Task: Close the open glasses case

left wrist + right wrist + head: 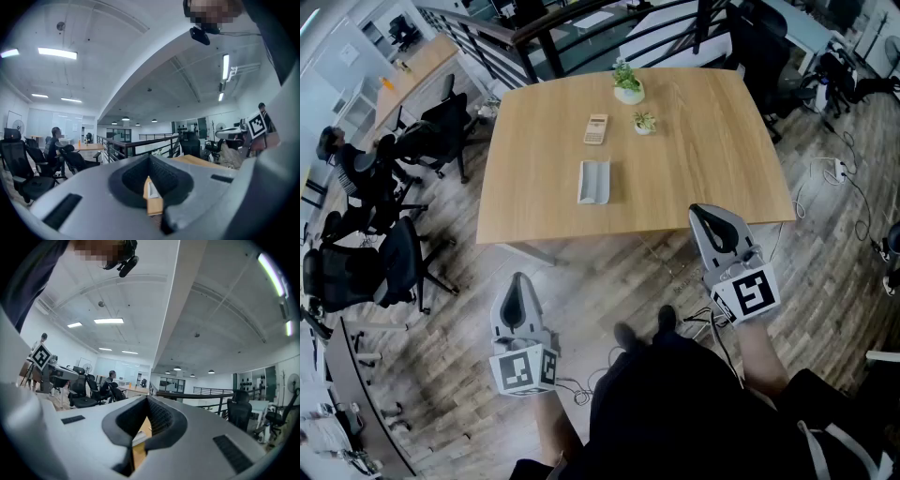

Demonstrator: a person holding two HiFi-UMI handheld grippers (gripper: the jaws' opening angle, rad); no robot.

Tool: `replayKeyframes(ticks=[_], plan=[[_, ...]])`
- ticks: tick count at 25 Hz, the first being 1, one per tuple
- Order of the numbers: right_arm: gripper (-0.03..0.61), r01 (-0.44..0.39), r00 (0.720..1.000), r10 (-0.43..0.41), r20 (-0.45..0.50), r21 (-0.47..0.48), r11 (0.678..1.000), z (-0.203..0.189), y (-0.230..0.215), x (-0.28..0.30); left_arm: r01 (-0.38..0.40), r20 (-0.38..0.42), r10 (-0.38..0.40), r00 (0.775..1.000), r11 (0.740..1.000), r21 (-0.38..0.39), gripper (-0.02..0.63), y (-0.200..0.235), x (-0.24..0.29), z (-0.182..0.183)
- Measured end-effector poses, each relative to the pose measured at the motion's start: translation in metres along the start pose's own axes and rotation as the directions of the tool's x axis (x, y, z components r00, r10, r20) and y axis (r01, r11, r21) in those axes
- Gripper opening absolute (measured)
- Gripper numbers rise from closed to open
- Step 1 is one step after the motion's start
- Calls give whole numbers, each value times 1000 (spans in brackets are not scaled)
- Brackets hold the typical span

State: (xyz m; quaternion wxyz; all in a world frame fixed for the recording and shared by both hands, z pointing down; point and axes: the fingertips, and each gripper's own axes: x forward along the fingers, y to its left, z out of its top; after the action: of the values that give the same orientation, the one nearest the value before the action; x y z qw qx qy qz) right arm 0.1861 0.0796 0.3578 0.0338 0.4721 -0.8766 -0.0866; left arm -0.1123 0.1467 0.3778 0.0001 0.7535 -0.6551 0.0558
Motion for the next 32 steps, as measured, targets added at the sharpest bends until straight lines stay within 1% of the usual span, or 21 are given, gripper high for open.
replayKeyframes(ticks=[4, 7, 12, 18, 24, 27, 30, 32], plan=[[14, 16, 1000, -16, 5, 17, 1000, 0, 0, -5, 9, -16, -9, 1000, 1000, 19, 0, 0, -4, -4], [14, -6, 1000, 5, 23, 54, 999, 4, 6, -9, 6, -19, -6, 1000, 1000, 24, 0, 2, -8, -6], [14, -32, 999, 31, 21, 21, 999, 6, 18, -11, -4, -23, 4, 1000, 1000, 25, 0, 0, -14, -7], [14, -81, 996, 80, 31, 38, 996, 9, 21, -11, -29, -29, 30, 999, 999, 31, 0, -2, -13, -5], [14, -91, 996, 90, 28, 55, 994, 0, 5, -17, -39, -47, 42, 998, 998, 56, 0, -18, -4, 0], [14, -103, 995, 102, 22, 39, 994, -6, -6, -27, -44, -62, 49, 997, 996, 73, 0, -34, 4, 1], [14, -104, 994, 103, 23, 73, 992, -17, -17, -33, -52, -55, 59, 997, 992, 117, 0, -47, 11, 8], [14, -103, 995, 101, 22, 83, 991, -27, -25, -36, -63, -39, 68, 997, 990, 128, 0, -53, 15, 16]])
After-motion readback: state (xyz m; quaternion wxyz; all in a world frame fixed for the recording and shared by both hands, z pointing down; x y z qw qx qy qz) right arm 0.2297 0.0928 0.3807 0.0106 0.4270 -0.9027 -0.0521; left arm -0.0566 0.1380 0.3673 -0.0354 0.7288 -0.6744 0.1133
